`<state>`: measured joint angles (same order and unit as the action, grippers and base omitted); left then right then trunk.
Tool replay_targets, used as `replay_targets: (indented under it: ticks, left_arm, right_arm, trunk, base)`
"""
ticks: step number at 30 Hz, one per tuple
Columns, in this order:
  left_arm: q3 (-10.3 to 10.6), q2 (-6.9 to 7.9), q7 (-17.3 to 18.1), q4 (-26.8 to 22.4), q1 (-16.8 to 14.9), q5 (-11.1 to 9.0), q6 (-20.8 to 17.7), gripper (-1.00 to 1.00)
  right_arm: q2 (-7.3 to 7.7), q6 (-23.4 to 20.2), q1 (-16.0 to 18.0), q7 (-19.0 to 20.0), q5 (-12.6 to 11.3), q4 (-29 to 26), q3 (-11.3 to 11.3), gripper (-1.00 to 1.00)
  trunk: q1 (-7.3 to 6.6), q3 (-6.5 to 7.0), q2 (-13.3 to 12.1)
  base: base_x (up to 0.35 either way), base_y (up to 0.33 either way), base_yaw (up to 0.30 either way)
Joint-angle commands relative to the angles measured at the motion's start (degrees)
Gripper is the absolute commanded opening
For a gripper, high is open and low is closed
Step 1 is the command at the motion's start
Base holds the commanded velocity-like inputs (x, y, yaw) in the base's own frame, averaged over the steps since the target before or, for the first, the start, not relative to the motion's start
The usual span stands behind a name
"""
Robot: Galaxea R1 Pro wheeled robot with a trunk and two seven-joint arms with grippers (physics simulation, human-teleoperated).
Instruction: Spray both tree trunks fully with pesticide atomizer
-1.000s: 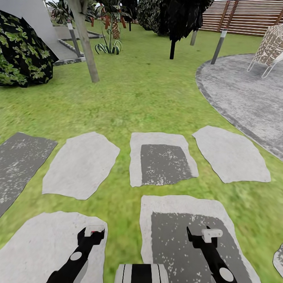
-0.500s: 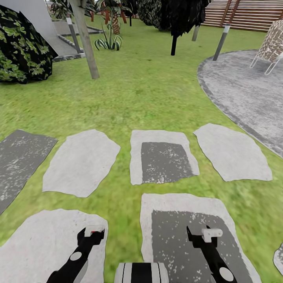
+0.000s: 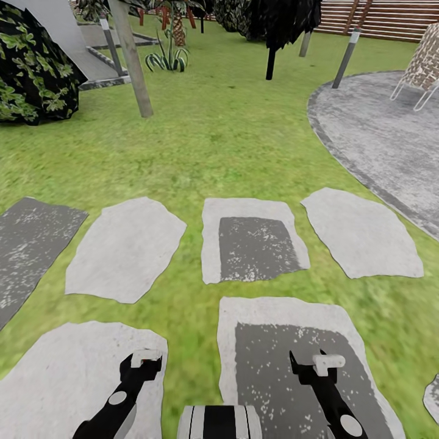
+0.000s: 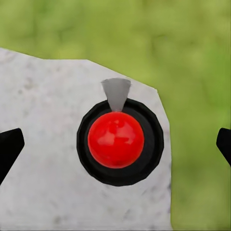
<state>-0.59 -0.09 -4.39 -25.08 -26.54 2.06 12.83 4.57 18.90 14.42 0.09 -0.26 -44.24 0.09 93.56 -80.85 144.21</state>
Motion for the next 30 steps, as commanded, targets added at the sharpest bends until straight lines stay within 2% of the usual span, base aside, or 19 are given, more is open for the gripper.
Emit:
replay_targets:
  ticks: [1,30]
  left_arm:
    - [-0.01,0.00,0.00,-0.02,0.00,-0.01,0.00,1.00]
    - [0.15,0.00,0.00,0.04,0.00,-0.02,0.00,1.00]
  right_arm:
    - [0.00,0.00,0.00,0.00,0.00,0.01,0.00,1.00]
    - [0.00,0.00,0.00,0.00,0.00,-0.06,0.00,1.00]
  trunk:
    - [0.00,-0.07,0.00]
    - [0.00,-0.16,0.00]
  base:
    - [0.000,0.000,0.000]
    - [0.000,0.000,0.000]
